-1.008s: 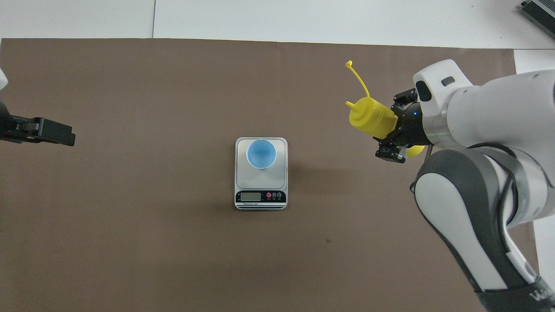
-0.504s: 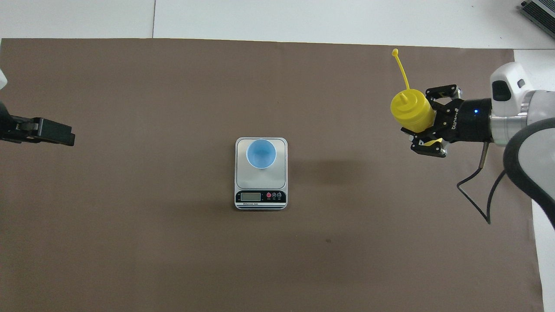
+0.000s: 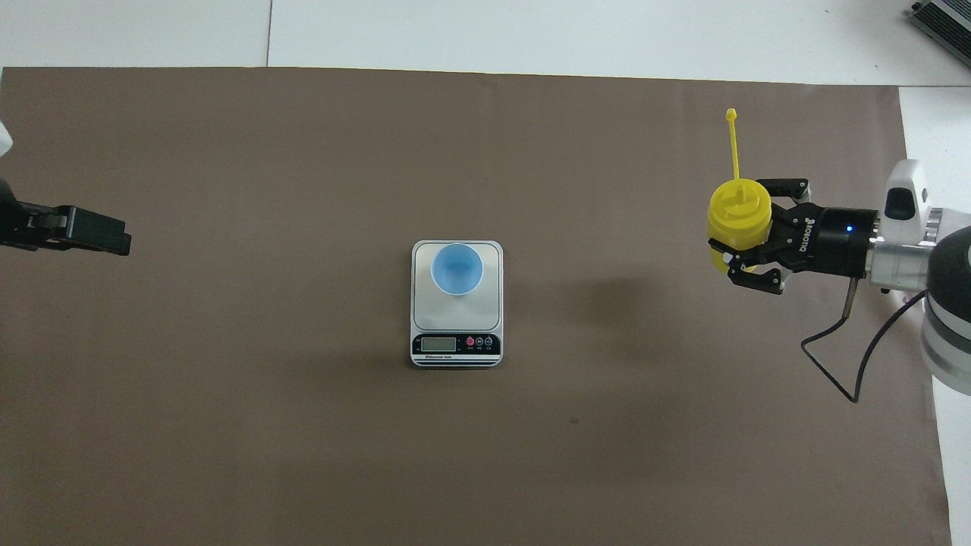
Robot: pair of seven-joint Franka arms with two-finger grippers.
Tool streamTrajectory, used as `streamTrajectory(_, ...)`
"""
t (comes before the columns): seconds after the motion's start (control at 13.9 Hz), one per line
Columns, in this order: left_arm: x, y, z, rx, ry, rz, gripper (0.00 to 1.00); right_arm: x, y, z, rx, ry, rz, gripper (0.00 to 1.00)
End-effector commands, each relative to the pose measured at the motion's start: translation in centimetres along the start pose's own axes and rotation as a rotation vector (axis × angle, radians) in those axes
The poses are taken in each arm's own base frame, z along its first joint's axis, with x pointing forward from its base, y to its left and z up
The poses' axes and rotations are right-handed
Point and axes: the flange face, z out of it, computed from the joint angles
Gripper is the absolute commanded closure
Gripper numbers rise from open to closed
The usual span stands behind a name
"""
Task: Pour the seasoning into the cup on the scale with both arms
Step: 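Turn the bottle upright and carry it back with the right gripper, then lower the yellow bottle onto the table and open the right gripper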
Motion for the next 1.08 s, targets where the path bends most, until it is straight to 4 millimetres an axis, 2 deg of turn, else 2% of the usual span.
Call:
streamTrajectory(0.0, -0.4, -0.4, 0.0, 0.017, -0.01, -0.001, 0.0, -1.7, 0.1, 0.9, -0.061, 0.079, -0.02, 1.0)
streamTrajectory(0.22, -0.4, -0.4, 0.0, 0.017, -0.01, -0.001, 0.0, -4.7, 0.0, 2.7, -0.097, 0.155, -0.053, 1.0)
streamTrajectory(0.29, -0.4, -0.4, 0.0, 0.017, -0.01, -0.001, 0.0, -5.8, 0.1, 2.7, -0.116, 0.174, -0.049, 1.0)
streamTrajectory(0.58, -0.4, -0.4, 0.0, 0.017, -0.01, -0.001, 0.0, -7.9, -0.1, 4.0, -0.12, 0.215, -0.052, 1.0)
streamTrajectory(0.72, -0.4, -0.4, 0.0, 0.017, -0.01, -0.001, 0.0, -10.8, 0.2, 4.5, -0.121, 0.267, -0.02, 1.0)
streamTrajectory(1.01, -0.4, -0.4, 0.0, 0.017, -0.01, -0.001, 0.0, -14.8, 0.2, 6.4, -0.104, 0.366, -0.027, 1.0)
